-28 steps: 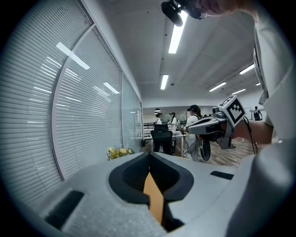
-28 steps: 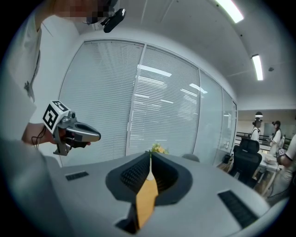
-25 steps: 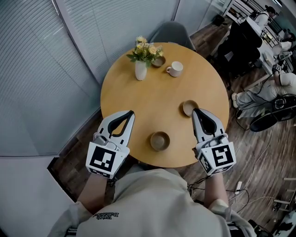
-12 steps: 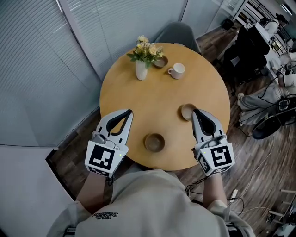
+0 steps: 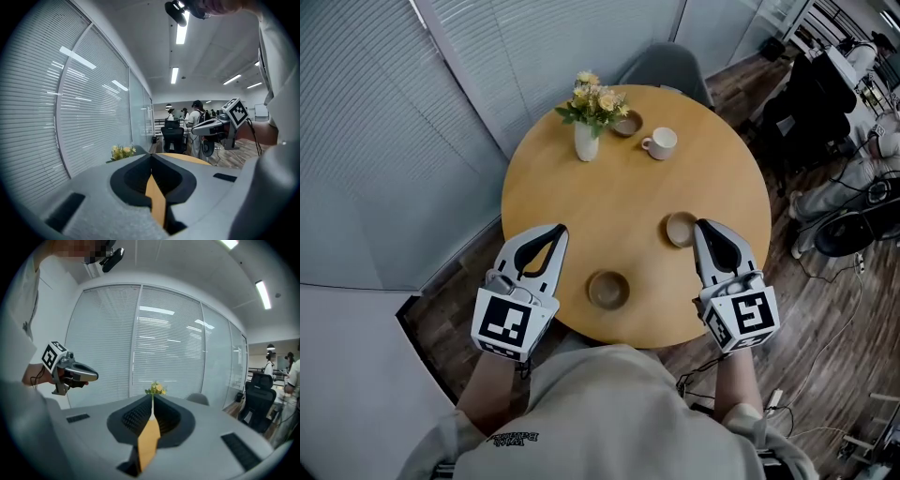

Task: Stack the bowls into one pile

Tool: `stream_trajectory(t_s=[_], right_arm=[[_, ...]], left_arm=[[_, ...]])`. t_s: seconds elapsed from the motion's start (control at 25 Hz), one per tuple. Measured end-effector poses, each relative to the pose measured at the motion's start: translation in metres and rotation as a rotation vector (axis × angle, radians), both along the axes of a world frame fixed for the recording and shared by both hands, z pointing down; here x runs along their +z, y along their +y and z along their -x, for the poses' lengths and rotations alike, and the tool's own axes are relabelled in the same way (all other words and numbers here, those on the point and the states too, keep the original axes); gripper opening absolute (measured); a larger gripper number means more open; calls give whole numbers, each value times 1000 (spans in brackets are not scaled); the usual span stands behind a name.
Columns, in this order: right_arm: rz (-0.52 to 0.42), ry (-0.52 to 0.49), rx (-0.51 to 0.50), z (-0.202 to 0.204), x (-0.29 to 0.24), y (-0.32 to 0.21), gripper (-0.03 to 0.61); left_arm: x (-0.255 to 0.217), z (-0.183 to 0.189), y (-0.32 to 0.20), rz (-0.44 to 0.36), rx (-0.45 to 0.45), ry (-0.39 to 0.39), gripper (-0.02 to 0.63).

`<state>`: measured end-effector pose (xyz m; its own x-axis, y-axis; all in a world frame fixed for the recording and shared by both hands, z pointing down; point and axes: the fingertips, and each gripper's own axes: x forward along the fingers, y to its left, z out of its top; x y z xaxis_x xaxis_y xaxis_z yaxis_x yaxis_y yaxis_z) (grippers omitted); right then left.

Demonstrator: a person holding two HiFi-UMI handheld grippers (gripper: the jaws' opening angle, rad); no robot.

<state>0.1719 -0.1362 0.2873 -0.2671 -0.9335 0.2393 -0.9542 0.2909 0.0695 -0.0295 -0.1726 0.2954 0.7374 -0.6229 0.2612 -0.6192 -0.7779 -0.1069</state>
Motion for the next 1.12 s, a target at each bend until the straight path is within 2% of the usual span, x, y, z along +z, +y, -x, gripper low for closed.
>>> stream_trajectory(t_s=[0.28, 0.6, 0.76, 0.88, 1.12], right_arm=[[-8, 46, -31, 0, 1, -15, 32], [-30, 113, -77, -4, -9, -52, 34], [6, 163, -143, 1, -2, -80, 42], [55, 205, -197, 8, 9, -108, 108], [118, 310, -248, 17, 40, -164, 124]], left_arm=[[2, -2, -14, -12, -14, 3, 20], [-7, -24, -33, -32, -3, 26, 20], [-6, -31, -45, -57, 9, 23, 20], [-6, -34, -59, -71, 6, 25, 20], [-3, -36, -86, -86, -7, 16, 20]])
